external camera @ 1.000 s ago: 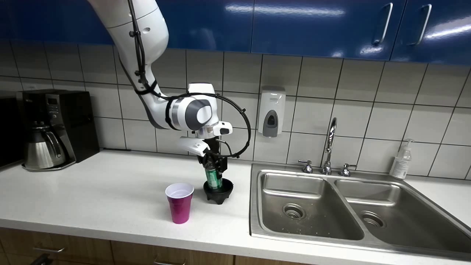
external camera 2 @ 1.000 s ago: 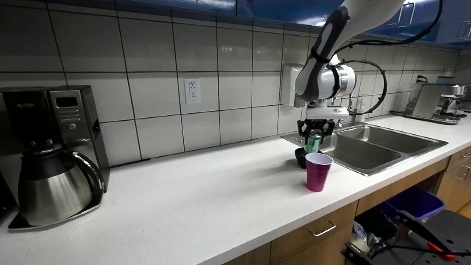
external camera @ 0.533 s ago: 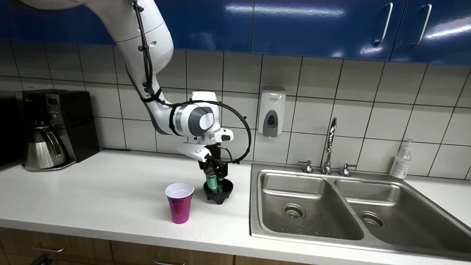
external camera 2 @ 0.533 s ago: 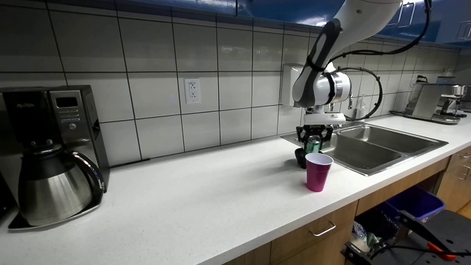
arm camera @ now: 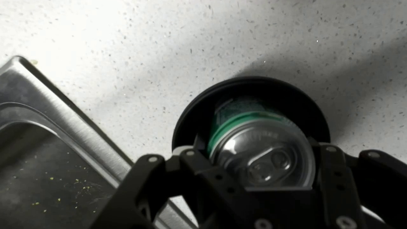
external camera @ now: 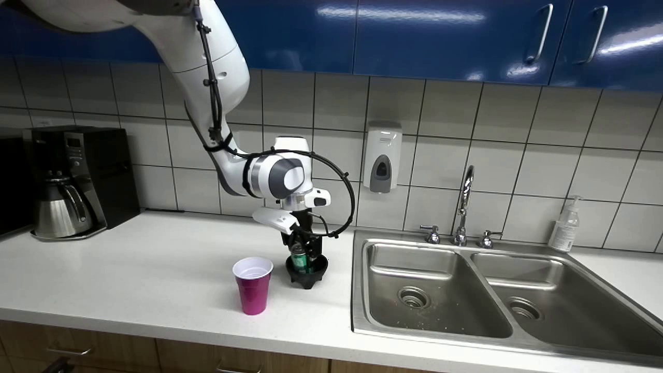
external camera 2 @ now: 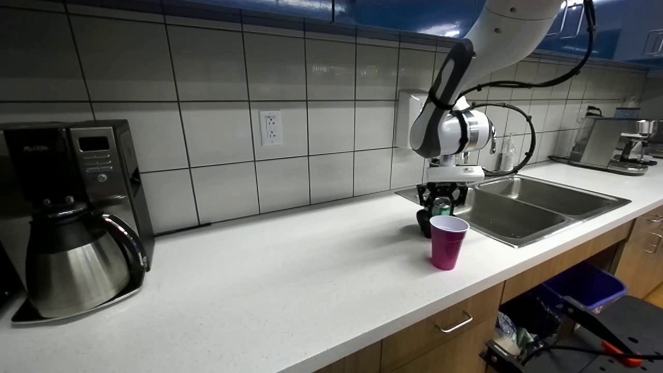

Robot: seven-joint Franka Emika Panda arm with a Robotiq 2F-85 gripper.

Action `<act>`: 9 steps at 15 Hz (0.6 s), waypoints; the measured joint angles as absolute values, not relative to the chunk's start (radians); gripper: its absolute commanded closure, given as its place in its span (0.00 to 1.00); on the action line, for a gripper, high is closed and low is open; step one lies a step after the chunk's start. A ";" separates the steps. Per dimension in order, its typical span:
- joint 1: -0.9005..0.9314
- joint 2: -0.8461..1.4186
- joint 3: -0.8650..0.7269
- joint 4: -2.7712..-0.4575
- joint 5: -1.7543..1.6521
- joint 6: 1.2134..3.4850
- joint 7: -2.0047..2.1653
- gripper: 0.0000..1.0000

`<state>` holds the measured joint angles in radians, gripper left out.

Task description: Put the green can in the black bowl.

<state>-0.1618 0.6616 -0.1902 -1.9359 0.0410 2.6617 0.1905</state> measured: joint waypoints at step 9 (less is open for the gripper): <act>-0.165 0.670 -0.190 -1.915 0.045 2.652 0.190 0.00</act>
